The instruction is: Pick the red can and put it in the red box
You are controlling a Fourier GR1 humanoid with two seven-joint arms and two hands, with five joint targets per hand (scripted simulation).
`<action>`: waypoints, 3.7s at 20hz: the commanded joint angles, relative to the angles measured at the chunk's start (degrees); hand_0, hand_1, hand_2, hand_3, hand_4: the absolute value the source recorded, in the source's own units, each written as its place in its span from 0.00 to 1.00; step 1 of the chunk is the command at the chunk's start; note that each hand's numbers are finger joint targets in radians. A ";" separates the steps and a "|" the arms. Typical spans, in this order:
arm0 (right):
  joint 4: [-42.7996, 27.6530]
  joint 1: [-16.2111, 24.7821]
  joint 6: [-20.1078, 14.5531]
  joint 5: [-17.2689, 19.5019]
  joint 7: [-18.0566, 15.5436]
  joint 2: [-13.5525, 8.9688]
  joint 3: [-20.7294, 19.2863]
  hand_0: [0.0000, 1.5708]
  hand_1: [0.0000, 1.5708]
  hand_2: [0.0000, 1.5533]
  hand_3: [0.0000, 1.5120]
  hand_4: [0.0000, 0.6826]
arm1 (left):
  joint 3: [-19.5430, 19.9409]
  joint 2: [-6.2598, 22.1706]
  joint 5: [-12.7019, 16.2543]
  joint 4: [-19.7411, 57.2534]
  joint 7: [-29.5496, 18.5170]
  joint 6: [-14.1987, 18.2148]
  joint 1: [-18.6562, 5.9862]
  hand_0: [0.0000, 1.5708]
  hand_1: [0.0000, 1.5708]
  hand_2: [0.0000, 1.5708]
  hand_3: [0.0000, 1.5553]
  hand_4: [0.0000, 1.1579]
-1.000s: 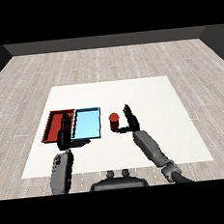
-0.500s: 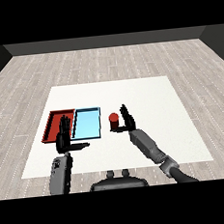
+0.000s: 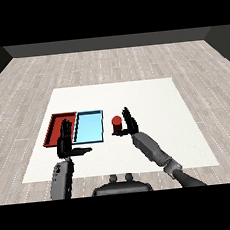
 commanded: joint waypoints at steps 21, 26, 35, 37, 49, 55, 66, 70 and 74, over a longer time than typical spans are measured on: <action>-1.79 -5.53 -11.40 -12.00 5.50 0.05 12.10 0.00 0.00 0.00 0.00 0.00 | -0.72 -0.25 -0.48 -1.80 -2.13 -1.00 3.62 0.00 0.00 0.00 0.00 0.00; 2.63 -7.66 -14.98 -13.28 5.64 0.04 9.91 1.00 1.00 0.98 0.98 0.85 | 0.84 0.47 -0.69 3.29 -4.76 -1.21 1.34 0.00 0.00 0.00 0.00 0.00; 6.76 -10.58 -18.47 -15.86 9.73 0.05 14.16 1.00 1.00 0.96 0.95 0.84 | 1.16 1.01 -0.30 -0.49 -1.32 -0.55 1.80 0.00 0.00 0.00 0.00 0.00; 2.18 -8.32 -21.65 -13.74 11.91 0.05 15.29 1.00 1.00 0.96 0.95 0.84 | -0.67 -0.57 -2.58 1.39 -1.16 1.42 -1.28 0.00 0.00 0.00 0.00 0.00; -0.99 -8.61 -24.38 -10.62 10.96 0.05 13.25 1.00 1.00 0.95 0.93 0.86 | -0.69 -1.12 -3.16 5.52 -2.01 2.10 -4.77 0.00 0.00 0.00 0.00 0.00; -5.91 -9.10 -24.71 -5.08 10.18 -2.58 9.91 1.00 1.00 0.95 0.93 0.90 | -2.03 -0.99 -4.56 2.25 -0.28 2.65 -3.89 0.00 0.00 0.00 0.00 0.00; -35.06 -1.73 -32.78 1.40 17.89 -15.40 9.23 0.99 0.99 0.94 0.93 0.89 | -8.97 -2.82 -2.10 0.57 4.32 -2.40 -3.51 0.00 0.00 0.00 0.00 0.00; -45.31 2.29 -34.94 4.64 19.71 -17.13 9.65 1.00 1.00 0.94 0.93 0.91 | -12.96 -2.86 -3.01 -3.50 10.06 -0.22 -4.45 0.00 0.00 0.00 0.00 0.00; -51.94 6.67 -36.84 10.32 23.14 -16.80 9.48 1.00 1.00 0.94 0.93 0.91 | -15.05 -2.88 -3.45 -4.77 9.55 0.86 -3.16 0.00 0.00 0.00 0.00 0.00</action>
